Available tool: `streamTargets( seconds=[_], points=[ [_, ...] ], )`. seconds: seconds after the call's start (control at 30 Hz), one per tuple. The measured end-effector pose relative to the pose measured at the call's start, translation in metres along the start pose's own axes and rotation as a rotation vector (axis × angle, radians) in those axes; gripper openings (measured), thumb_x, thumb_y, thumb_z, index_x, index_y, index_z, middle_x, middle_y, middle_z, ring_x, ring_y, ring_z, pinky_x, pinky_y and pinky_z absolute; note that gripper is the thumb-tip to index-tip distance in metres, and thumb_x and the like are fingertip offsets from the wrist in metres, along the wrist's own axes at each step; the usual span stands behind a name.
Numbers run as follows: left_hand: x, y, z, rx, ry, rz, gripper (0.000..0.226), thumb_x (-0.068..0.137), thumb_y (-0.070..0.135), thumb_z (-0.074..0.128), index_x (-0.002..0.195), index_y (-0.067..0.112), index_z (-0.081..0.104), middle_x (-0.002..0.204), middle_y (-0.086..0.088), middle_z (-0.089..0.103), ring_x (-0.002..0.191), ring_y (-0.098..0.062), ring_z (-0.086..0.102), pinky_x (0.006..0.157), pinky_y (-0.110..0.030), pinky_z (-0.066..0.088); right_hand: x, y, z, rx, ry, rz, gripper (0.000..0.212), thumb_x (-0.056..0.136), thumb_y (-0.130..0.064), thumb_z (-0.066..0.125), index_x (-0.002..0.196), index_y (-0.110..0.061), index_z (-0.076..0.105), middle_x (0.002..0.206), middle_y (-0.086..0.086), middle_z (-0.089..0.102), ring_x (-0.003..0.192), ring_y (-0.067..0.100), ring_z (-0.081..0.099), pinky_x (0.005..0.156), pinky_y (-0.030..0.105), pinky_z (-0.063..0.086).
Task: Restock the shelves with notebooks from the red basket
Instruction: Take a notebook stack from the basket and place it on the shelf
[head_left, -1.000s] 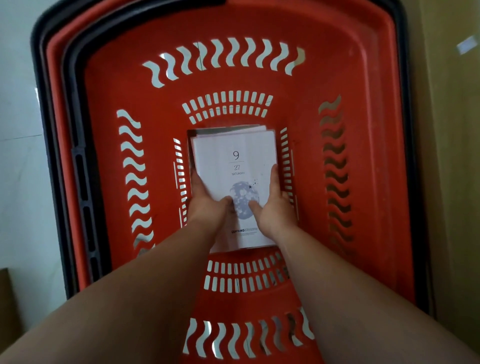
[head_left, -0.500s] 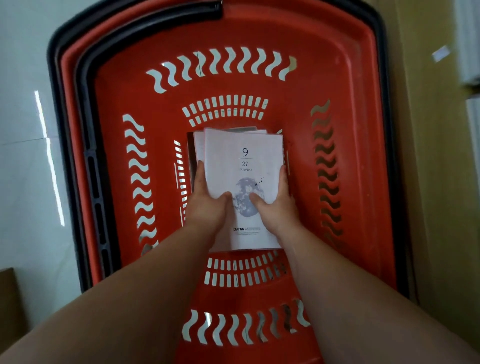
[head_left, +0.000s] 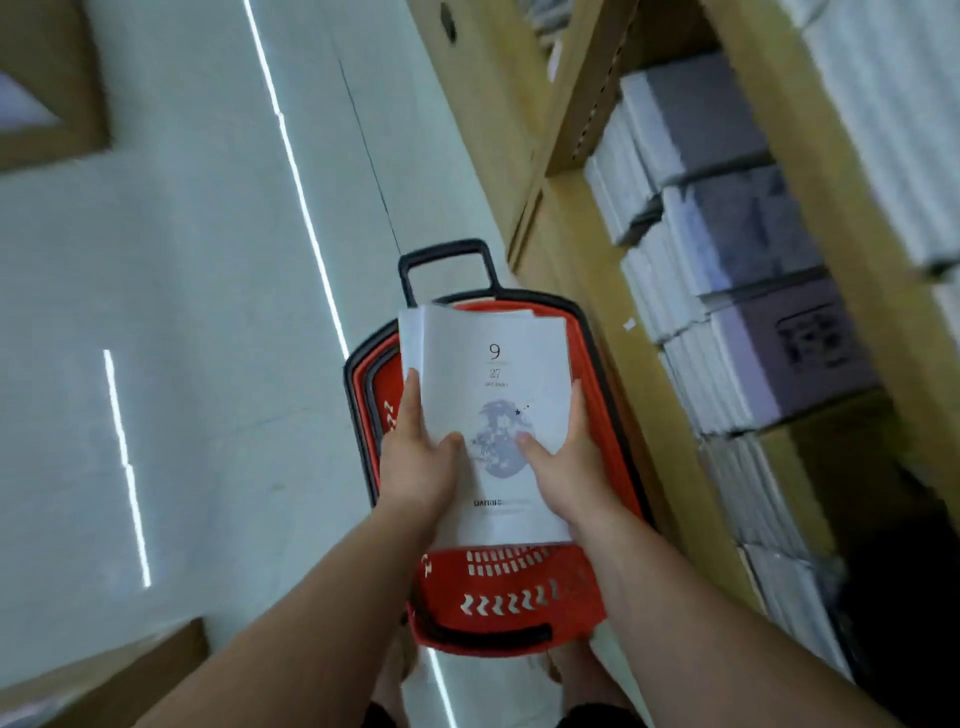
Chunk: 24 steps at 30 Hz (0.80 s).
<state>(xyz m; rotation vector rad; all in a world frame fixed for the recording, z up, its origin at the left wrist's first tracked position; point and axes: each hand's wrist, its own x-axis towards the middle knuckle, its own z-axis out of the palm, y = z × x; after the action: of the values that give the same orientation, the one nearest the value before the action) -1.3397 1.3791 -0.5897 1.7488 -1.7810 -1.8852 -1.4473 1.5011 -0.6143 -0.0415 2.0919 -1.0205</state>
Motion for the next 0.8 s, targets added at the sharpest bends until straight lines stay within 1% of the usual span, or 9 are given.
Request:
streamTargets(
  seconds=[0.07, 0.17, 0.23, 0.3, 0.37, 0.43, 0.57, 0.7, 0.8],
  points=[
    [-0.040, 0.044, -0.027, -0.007, -0.027, 0.016, 0.081, 0.096, 0.011, 0.056, 0.152, 0.056, 0.018, 0.123, 0.016, 0.056, 0.108, -0.016, 0.062, 0.099, -0.044, 0.054, -0.045, -0.044, -0.015, 0.077, 0.006, -0.010, 0.095, 0.095, -0.018, 0.070, 0.160, -0.043, 0.005, 0.153, -0.006, 0.046, 0.137, 0.014, 0.048, 0.117, 0.041, 0.038],
    [-0.097, 0.105, -0.069, 0.004, -0.084, 0.091, 0.080, 0.094, 0.013, 0.055, 0.149, 0.061, 0.020, 0.125, 0.013, 0.061, 0.106, -0.017, 0.065, 0.093, -0.044, 0.057, -0.111, -0.105, -0.038, 0.190, 0.014, -0.077, 0.088, 0.094, -0.017, 0.070, 0.158, -0.046, 0.018, 0.149, -0.015, 0.049, 0.135, 0.009, 0.050, 0.112, 0.036, 0.042],
    [-0.129, 0.139, -0.092, 0.010, -0.127, 0.119, 0.079, 0.094, 0.014, 0.055, 0.148, 0.061, 0.022, 0.126, 0.011, 0.062, 0.105, -0.017, 0.066, 0.091, -0.044, 0.058, -0.153, -0.138, -0.054, 0.260, 0.029, -0.138, 0.079, 0.095, -0.015, 0.069, 0.154, -0.047, 0.027, 0.144, -0.021, 0.053, 0.127, -0.005, 0.053, 0.102, 0.022, 0.045],
    [-0.155, 0.167, -0.111, 0.034, -0.170, 0.154, 0.079, 0.092, 0.016, 0.057, 0.145, 0.064, 0.024, 0.128, 0.010, 0.066, 0.104, -0.019, 0.070, 0.091, -0.046, 0.059, -0.191, -0.164, -0.069, 0.314, 0.035, -0.177, 0.071, 0.097, -0.015, 0.067, 0.143, -0.058, 0.034, 0.134, -0.031, 0.056, 0.117, -0.017, 0.053, 0.103, 0.024, 0.046],
    [-0.176, 0.190, -0.125, 0.062, -0.204, 0.190, 0.079, 0.089, 0.016, 0.057, 0.144, 0.064, 0.027, 0.125, 0.010, 0.069, 0.101, -0.018, 0.073, 0.090, -0.046, 0.059, -0.222, -0.185, -0.081, 0.331, 0.034, -0.195, 0.071, 0.097, -0.017, 0.065, 0.139, -0.065, 0.033, 0.135, -0.031, 0.056, 0.123, -0.008, 0.054, 0.111, 0.038, 0.045],
    [-0.195, 0.213, -0.134, 0.085, -0.223, 0.231, 0.077, 0.089, 0.016, 0.057, 0.144, 0.063, 0.031, 0.121, 0.009, 0.071, 0.096, -0.019, 0.075, 0.085, -0.046, 0.061, -0.246, -0.200, -0.093, 0.334, 0.040, -0.236, 0.077, 0.098, -0.017, 0.062, 0.147, -0.064, 0.026, 0.143, -0.027, 0.053, 0.131, 0.000, 0.051, 0.115, 0.044, 0.042],
    [-0.220, 0.242, -0.137, 0.058, -0.263, 0.277, 0.073, 0.092, 0.009, 0.056, 0.143, 0.058, 0.038, 0.120, 0.004, 0.073, 0.092, -0.022, 0.076, 0.080, -0.046, 0.062, -0.274, -0.218, -0.120, 0.371, 0.060, -0.311, 0.077, 0.101, -0.012, 0.058, 0.154, -0.054, 0.022, 0.138, -0.024, 0.054, 0.124, 0.000, 0.054, 0.111, 0.038, 0.046],
    [-0.226, 0.264, -0.132, 0.055, -0.303, 0.297, 0.072, 0.093, 0.008, 0.055, 0.143, 0.058, 0.039, 0.116, 0.006, 0.074, 0.087, -0.019, 0.076, 0.062, -0.032, 0.060, -0.280, -0.227, -0.131, 0.413, 0.105, -0.327, 0.077, 0.101, -0.014, 0.058, 0.151, -0.059, 0.023, 0.140, -0.023, 0.057, 0.127, 0.004, 0.056, 0.106, 0.039, 0.049],
    [-0.212, 0.283, -0.126, 0.064, -0.380, 0.312, 0.072, 0.095, 0.004, 0.056, 0.145, 0.054, 0.040, 0.116, 0.000, 0.074, 0.088, -0.024, 0.076, 0.061, -0.033, 0.060, -0.278, -0.234, -0.130, 0.424, 0.196, -0.293, 0.077, 0.100, -0.015, 0.058, 0.149, -0.063, 0.022, 0.138, -0.021, 0.059, 0.125, 0.005, 0.057, 0.101, 0.035, 0.051]
  ],
)
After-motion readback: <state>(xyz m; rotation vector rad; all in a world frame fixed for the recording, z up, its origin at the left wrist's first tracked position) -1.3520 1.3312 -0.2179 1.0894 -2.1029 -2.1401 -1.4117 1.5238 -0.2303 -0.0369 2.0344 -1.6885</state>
